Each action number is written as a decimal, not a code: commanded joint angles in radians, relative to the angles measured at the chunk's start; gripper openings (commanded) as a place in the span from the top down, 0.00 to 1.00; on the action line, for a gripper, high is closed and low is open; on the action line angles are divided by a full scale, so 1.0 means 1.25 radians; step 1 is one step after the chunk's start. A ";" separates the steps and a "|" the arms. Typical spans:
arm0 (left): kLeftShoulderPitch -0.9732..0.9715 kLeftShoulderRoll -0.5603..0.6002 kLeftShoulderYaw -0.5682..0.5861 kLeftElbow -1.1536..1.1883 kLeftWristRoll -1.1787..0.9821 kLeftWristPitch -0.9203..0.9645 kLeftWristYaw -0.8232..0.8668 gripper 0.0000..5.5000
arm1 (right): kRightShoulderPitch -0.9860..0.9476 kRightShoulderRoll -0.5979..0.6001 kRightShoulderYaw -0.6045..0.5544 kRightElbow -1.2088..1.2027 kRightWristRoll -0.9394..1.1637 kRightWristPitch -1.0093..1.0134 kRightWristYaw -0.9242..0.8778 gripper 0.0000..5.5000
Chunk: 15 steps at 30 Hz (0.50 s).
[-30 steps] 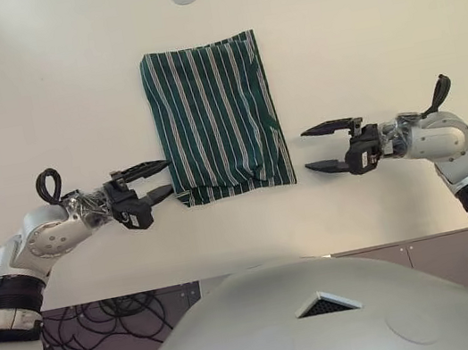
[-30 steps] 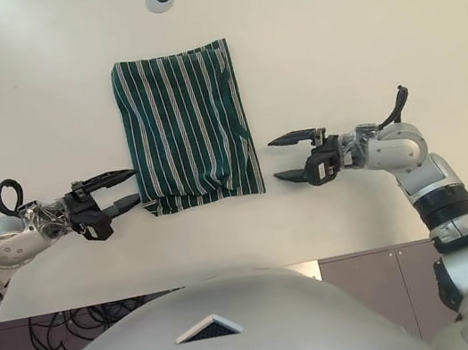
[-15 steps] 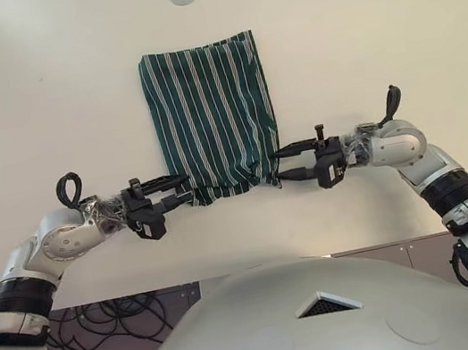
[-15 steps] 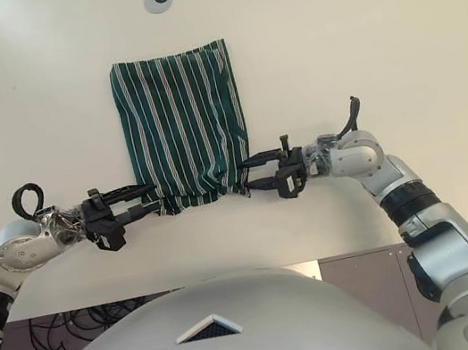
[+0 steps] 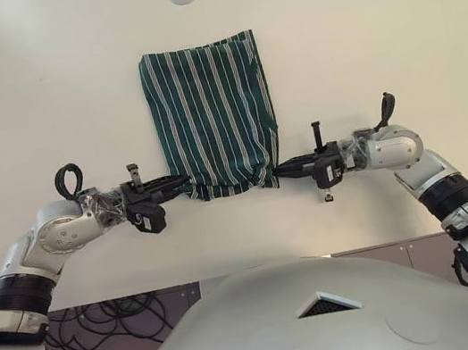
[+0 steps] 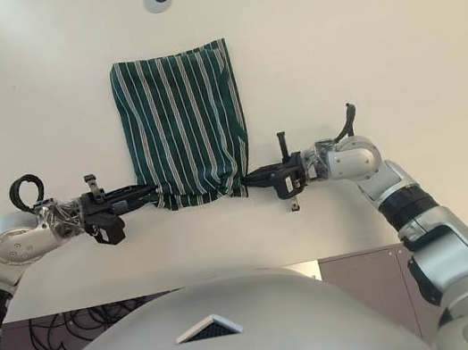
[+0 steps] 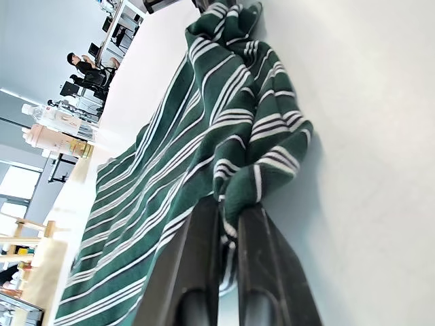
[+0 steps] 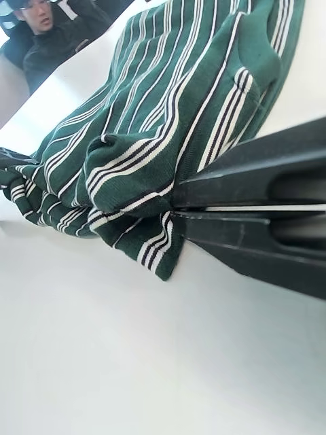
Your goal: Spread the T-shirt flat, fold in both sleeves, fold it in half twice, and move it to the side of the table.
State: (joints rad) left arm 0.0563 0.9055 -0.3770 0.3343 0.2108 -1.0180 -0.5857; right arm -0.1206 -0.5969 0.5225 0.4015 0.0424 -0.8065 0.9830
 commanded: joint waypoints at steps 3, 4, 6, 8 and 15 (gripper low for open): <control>0.050 0.004 -0.027 -0.021 -0.067 0.061 -0.076 0.99 | 0.056 -0.045 -0.042 -0.124 0.142 0.138 0.081 1.00; 0.053 0.005 -0.026 -0.025 -0.080 0.065 -0.084 0.99 | 0.065 -0.054 -0.052 -0.144 0.157 0.156 0.089 1.00; 0.071 0.015 -0.031 -0.060 -0.157 0.099 -0.124 0.99 | 0.090 -0.077 -0.078 -0.203 0.202 0.211 0.109 1.00; 0.087 0.033 -0.030 -0.108 -0.237 0.150 -0.173 0.99 | 0.108 -0.097 -0.103 -0.245 0.219 0.258 0.109 1.00; 0.084 0.024 0.009 -0.125 -0.291 0.210 -0.257 0.99 | 0.123 -0.124 -0.173 -0.219 0.158 0.270 0.111 0.83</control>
State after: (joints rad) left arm 0.1569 0.9348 -0.3819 0.1850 -0.1386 -0.7790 -0.8813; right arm 0.0298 -0.7276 0.3372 0.1262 0.2347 -0.4617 1.1085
